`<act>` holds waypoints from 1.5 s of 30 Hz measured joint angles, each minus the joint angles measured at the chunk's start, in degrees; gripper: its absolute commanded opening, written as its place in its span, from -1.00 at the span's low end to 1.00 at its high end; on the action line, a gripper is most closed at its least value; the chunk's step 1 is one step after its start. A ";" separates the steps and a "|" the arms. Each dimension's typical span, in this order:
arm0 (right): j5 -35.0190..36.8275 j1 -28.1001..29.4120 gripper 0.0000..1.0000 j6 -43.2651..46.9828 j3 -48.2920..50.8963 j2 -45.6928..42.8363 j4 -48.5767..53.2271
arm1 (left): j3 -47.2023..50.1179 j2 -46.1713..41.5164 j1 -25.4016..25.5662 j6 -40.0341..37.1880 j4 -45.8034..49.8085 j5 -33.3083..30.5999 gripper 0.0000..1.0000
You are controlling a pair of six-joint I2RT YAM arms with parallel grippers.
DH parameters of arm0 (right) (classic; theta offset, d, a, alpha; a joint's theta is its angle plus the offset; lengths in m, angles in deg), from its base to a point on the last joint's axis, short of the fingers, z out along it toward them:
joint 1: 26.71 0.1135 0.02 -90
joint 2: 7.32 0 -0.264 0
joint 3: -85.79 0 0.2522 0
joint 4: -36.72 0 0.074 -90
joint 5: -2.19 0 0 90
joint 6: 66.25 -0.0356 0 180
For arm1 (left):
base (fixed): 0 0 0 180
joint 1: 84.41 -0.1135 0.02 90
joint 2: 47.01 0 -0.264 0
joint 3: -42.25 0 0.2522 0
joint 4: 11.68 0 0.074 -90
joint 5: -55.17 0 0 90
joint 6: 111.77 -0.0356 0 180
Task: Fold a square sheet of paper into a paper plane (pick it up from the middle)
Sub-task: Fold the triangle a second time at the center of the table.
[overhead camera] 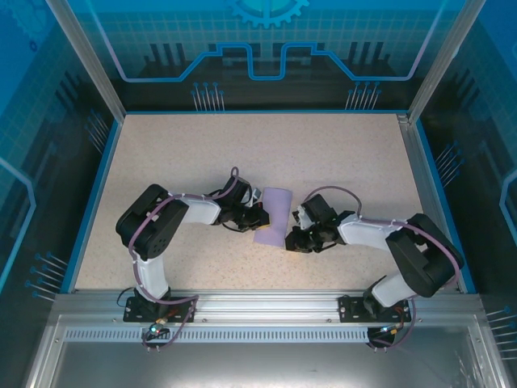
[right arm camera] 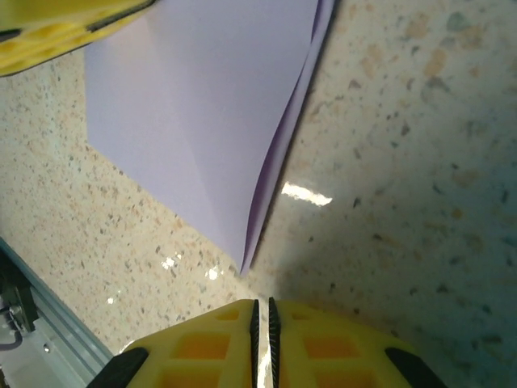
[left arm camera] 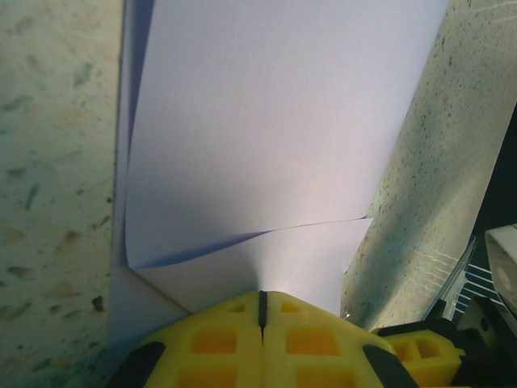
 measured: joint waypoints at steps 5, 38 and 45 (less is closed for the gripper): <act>-0.33 0.00 -0.70 -0.04 -3.65 -0.26 0.52 | 0.00 0.00 0.00 0.00 0.00 0.02 -0.99; -3.06 -0.76 -0.92 0.96 -8.48 13.44 -8.11 | -1.40 0.72 -4.15 -1.97 1.73 1.38 -0.94; -3.26 -0.79 -0.90 1.09 -8.48 13.44 -8.13 | -3.69 1.33 -6.38 -3.76 4.61 0.24 -0.91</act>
